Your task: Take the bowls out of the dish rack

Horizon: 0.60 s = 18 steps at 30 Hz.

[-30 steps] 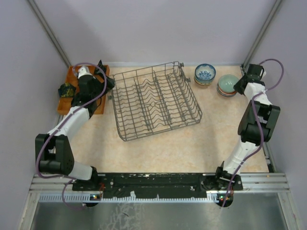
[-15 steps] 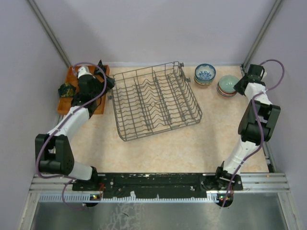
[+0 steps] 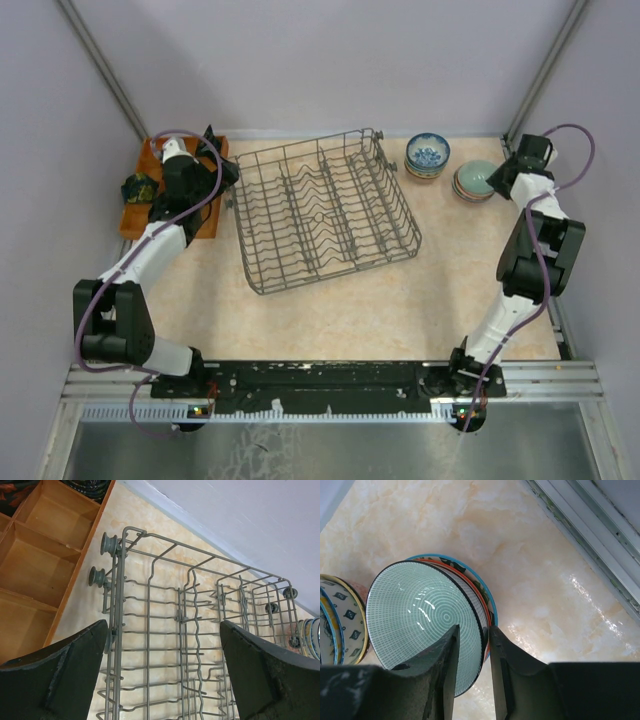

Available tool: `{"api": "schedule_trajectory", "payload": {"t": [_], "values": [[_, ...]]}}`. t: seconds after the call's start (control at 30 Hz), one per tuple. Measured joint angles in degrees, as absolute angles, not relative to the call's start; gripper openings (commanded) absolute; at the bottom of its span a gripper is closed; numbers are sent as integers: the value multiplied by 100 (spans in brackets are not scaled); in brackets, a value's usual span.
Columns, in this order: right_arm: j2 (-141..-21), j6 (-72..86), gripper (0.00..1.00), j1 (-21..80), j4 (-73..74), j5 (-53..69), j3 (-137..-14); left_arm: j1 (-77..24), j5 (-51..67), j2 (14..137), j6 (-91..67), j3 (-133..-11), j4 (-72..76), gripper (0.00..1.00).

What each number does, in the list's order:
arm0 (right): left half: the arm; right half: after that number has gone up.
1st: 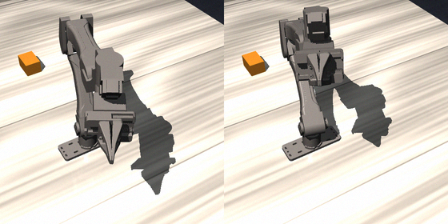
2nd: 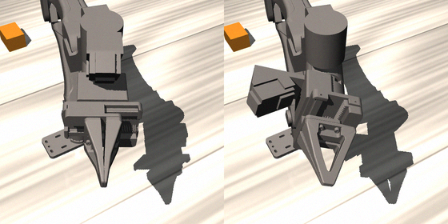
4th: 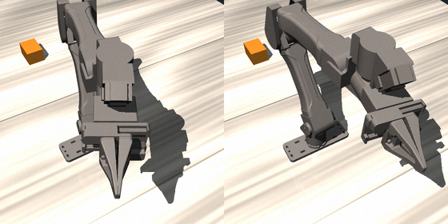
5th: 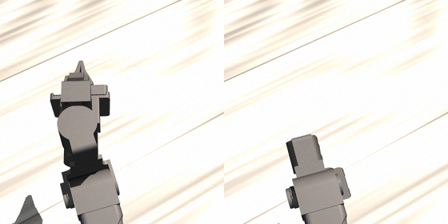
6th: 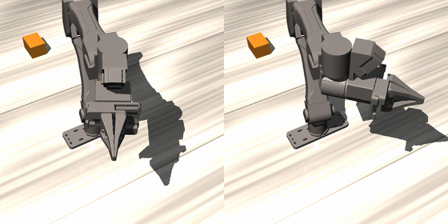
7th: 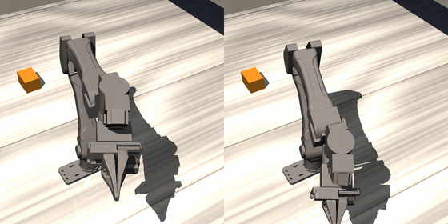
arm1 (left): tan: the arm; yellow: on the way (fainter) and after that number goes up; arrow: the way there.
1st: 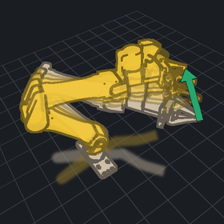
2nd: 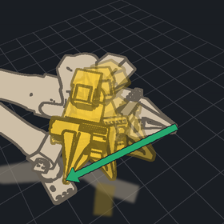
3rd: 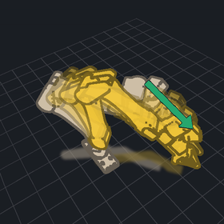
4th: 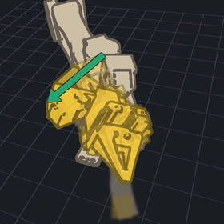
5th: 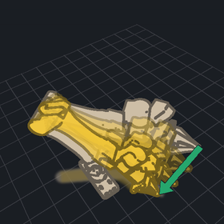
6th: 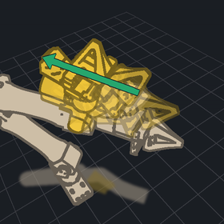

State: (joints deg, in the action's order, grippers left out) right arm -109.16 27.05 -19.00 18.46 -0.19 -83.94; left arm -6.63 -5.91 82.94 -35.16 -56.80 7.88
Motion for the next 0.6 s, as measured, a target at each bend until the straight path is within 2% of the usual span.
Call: {"api": "schedule_trajectory", "payload": {"t": [0.13, 0.33, 0.6], "values": [[-10787, 2703, 36, -1898, 1846, -16, -8267, -663, -580, 8291, -3516, -5677, 816, 99], [-10488, 2687, 50, -1898, 1839, -32, -7996, -663, -532, 8294, -3533, -5677, 862, 99], [-9841, 2714, 77, -1898, 1824, -80, -7481, -663, -491, 8291, -3599, -5677, 913, 99]]}}
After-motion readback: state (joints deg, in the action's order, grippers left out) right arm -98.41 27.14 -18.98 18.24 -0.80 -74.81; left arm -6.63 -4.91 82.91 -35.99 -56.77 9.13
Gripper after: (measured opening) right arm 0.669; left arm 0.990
